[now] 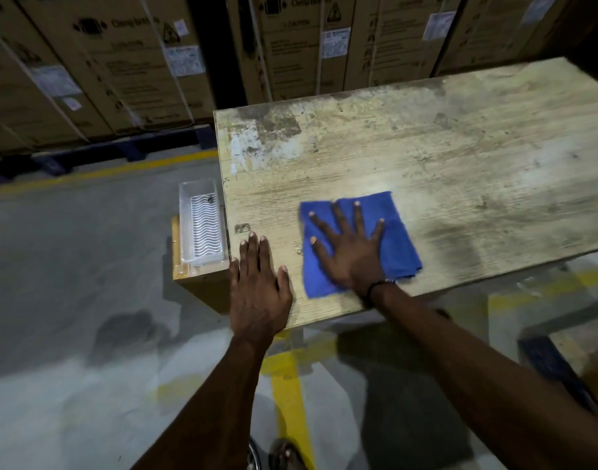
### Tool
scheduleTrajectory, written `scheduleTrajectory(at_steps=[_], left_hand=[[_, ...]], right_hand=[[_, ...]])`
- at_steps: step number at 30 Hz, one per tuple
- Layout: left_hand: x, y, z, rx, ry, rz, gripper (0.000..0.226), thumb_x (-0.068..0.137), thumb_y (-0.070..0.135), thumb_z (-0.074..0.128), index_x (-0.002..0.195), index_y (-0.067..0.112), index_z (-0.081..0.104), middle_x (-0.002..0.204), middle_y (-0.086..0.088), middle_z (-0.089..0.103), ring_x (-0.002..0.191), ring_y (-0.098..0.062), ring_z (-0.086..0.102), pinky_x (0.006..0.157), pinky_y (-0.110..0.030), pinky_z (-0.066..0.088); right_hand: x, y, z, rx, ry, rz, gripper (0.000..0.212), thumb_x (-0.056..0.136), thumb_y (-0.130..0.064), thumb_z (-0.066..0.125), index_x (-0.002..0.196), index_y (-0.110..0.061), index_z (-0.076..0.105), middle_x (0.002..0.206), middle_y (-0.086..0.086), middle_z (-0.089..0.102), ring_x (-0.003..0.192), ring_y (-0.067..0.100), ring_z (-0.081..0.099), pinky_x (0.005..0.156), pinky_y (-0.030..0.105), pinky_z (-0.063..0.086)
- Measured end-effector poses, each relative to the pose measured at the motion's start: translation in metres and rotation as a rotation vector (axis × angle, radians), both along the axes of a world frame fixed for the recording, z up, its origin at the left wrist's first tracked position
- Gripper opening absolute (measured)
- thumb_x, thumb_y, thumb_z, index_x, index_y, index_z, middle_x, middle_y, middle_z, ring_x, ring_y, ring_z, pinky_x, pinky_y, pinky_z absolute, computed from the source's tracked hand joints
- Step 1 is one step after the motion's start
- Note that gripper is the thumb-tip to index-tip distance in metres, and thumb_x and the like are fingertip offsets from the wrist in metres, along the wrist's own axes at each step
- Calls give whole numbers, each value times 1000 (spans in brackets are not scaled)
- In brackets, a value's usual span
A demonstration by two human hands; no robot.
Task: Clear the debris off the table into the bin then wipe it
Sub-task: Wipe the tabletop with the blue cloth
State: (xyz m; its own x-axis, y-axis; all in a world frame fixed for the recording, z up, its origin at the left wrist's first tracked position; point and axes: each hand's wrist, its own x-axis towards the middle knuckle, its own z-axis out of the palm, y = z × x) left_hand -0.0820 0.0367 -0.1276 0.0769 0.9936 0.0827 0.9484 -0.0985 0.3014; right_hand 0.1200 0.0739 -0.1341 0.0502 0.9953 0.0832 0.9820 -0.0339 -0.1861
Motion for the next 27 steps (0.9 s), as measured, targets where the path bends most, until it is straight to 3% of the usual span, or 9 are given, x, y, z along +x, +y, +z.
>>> scheduleTrajectory(at_steps=[5, 11, 14, 19, 24, 27], left_hand=[[0, 3, -1, -19, 26, -5, 73, 104, 46, 18, 166, 8, 20, 175, -12, 12, 162, -27, 13, 130, -50, 16], [-3, 50, 3, -72, -27, -56, 78, 102, 51, 14, 168, 8, 8, 176, -11, 0, 163, -27, 0, 131, -47, 5], [-6, 108, 4, -86, -39, -38, 78, 103, 50, 18, 167, 6, 9, 175, -14, 2, 163, -29, 2, 131, -46, 3], [-6, 142, 0, -27, -23, -18, 75, 105, 47, 24, 165, 2, 19, 174, -17, 13, 162, -32, 11, 131, -50, 11], [-5, 140, 1, -7, -16, -14, 73, 107, 46, 25, 166, 4, 18, 174, -15, 13, 162, -29, 11, 131, -48, 13], [-5, 140, 0, 6, -20, -2, 73, 106, 47, 25, 166, 5, 18, 174, -14, 14, 162, -28, 12, 131, -48, 15]], right_hand=[[-15, -23, -5, 28, -10, 170, 56, 103, -66, 31, 158, -56, 21, 173, -12, 12, 161, 29, 1, 116, 74, 1], [35, 59, 9, -31, 78, -133, 59, 101, -66, 25, 158, -53, 26, 173, -6, 16, 160, 36, 5, 114, 81, 3], [10, 50, 5, -10, 70, -215, 58, 102, -62, 28, 159, -50, 26, 173, -2, 16, 159, 39, 5, 114, 80, 2], [-41, -11, 6, -15, 34, 51, 57, 102, -67, 25, 159, -57, 17, 174, -12, 6, 161, 28, -6, 119, 73, -1], [11, 83, 4, -13, 45, -126, 58, 100, -69, 30, 156, -56, 28, 173, -11, 16, 160, 33, 7, 116, 78, 4], [44, 145, 8, -65, 102, -200, 58, 103, -68, 28, 158, -55, 23, 174, -9, 10, 160, 35, 0, 114, 81, 0]])
